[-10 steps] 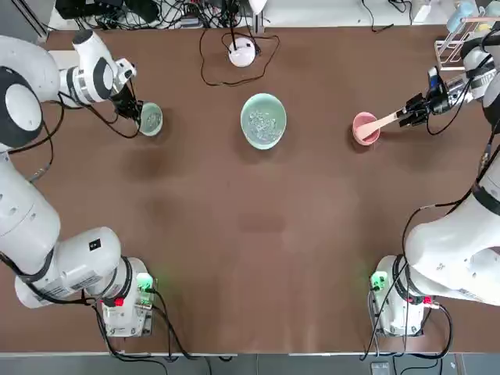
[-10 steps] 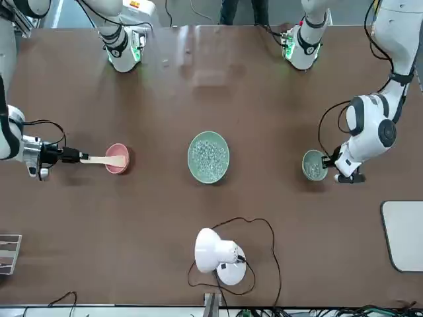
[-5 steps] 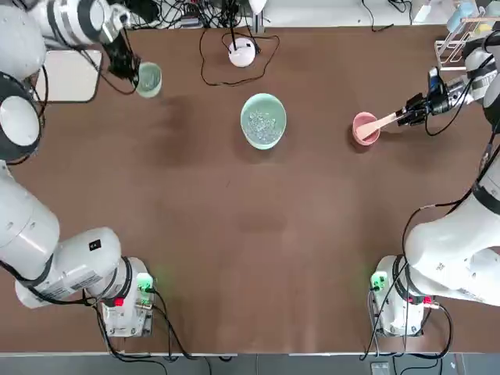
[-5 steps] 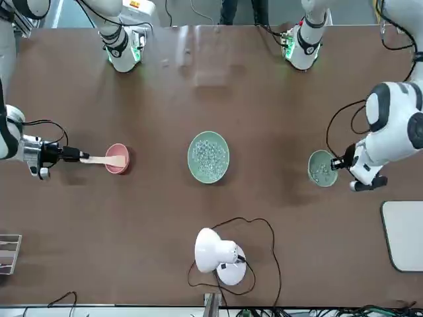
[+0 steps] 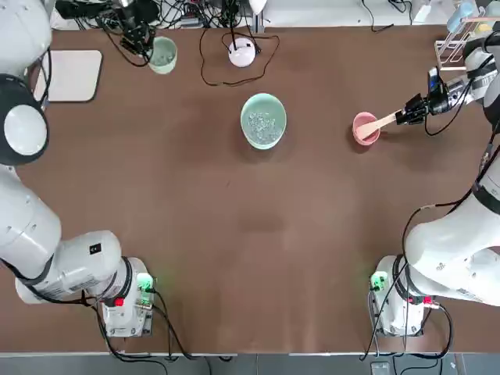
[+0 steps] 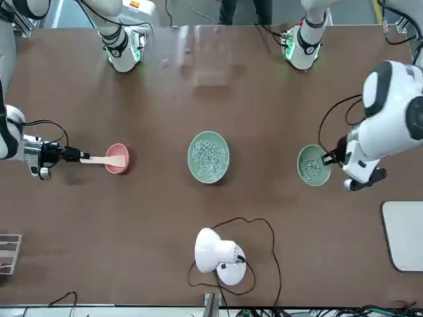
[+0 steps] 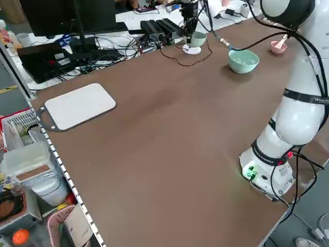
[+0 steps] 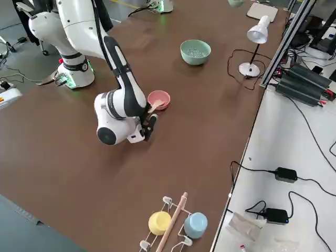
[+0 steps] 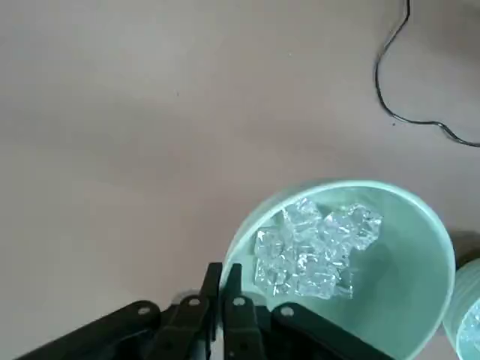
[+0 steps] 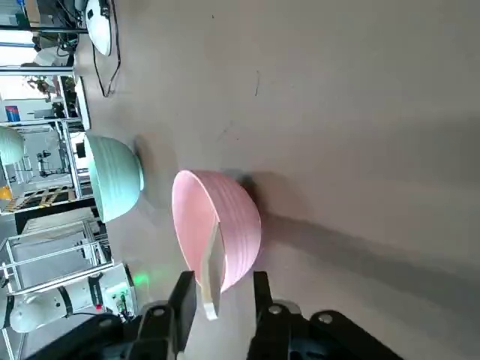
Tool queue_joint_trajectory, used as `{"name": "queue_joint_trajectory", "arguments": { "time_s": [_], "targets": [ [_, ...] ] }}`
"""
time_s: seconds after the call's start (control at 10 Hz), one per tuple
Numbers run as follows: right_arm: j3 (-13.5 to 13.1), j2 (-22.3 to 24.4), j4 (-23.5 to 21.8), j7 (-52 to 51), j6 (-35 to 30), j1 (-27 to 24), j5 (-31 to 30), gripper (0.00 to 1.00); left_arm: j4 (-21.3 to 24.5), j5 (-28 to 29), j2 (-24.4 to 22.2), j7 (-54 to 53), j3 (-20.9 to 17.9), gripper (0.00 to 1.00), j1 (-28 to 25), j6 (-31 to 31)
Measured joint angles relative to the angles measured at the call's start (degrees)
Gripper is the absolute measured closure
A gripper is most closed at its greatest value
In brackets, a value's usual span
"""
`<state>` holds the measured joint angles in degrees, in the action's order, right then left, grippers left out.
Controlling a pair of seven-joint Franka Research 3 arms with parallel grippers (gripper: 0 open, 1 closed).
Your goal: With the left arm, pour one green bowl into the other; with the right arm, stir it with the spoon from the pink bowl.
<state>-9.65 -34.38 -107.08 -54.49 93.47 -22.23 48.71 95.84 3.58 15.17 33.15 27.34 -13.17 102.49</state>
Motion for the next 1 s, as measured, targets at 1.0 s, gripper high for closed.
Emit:
{"name": "queue_joint_trajectory", "arguments": {
  "time_s": [1.0],
  "targets": [
    [0.09, -0.07, 0.11, -0.49, -0.96, 0.0, 0.83, 0.91, -9.72, 15.14, 5.89, 41.38, 0.0, 0.96, 24.07, -6.6]
  ]
}}
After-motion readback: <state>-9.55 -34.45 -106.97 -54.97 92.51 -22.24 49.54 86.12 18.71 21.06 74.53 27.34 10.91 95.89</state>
